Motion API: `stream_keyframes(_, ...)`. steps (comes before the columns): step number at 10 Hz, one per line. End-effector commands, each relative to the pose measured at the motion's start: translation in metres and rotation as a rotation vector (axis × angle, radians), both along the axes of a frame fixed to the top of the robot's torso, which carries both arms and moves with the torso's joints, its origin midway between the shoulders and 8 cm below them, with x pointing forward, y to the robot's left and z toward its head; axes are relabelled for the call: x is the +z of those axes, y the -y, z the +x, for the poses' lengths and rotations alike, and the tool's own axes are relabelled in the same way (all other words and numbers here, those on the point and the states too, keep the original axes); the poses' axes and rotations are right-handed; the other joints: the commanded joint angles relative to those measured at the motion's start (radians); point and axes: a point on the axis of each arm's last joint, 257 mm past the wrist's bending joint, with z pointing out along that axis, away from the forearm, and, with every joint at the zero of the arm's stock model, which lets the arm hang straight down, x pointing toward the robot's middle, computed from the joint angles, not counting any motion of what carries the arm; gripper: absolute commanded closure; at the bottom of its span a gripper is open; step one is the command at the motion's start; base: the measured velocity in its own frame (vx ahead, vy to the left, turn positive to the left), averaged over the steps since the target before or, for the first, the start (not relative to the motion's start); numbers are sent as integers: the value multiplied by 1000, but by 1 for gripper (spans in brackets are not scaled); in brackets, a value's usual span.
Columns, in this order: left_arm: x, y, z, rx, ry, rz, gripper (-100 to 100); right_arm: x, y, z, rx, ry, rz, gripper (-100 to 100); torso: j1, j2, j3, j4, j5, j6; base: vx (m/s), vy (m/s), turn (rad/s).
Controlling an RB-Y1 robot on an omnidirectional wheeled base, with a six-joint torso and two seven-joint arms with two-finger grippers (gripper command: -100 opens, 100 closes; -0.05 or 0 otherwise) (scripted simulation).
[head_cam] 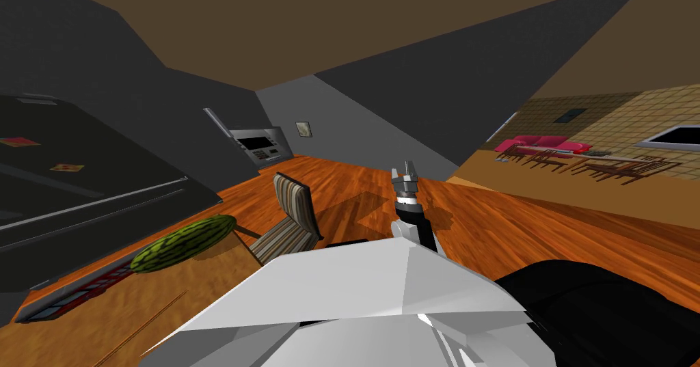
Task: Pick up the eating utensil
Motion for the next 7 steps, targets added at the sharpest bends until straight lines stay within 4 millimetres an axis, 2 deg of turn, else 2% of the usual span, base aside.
stream_keyframes(1, 0, 0, 0, 0, 0, 0, 100, 0, 0, 0, 0, 0, 0, 0, 0, 0, 0, 0, 0, 0, 0, 0, 0)
stream_keyframes(2, 0, 0, 0, 0, 0, 0, 100, 0, 0, 0, 0, 0, 0, 0, 0, 0, 0, 0, 0, 0, 0, 0, 0)
stream_keyframes(3, 0, 0, 0, 0, 0, 0, 0, 0, 0, 0, 0, 0, 0, 0, 0, 0, 0, 0, 0, 0, 0, 0, 0)
stream_keyframes(4, 8, -1, -2, 0, 1, -1, 100, 0, 0, 0, 0, 0, 0, 0, 0, 0, 0, 0, 0, 0, 9, 2, 60)
stream_keyframes(7, 23, -4, -5, -11, 0, 1, 100, 0, 0, 0, 0, 0, 0, 0, -2, 0, 0, 0, -1, 0, 16, -15, 46)
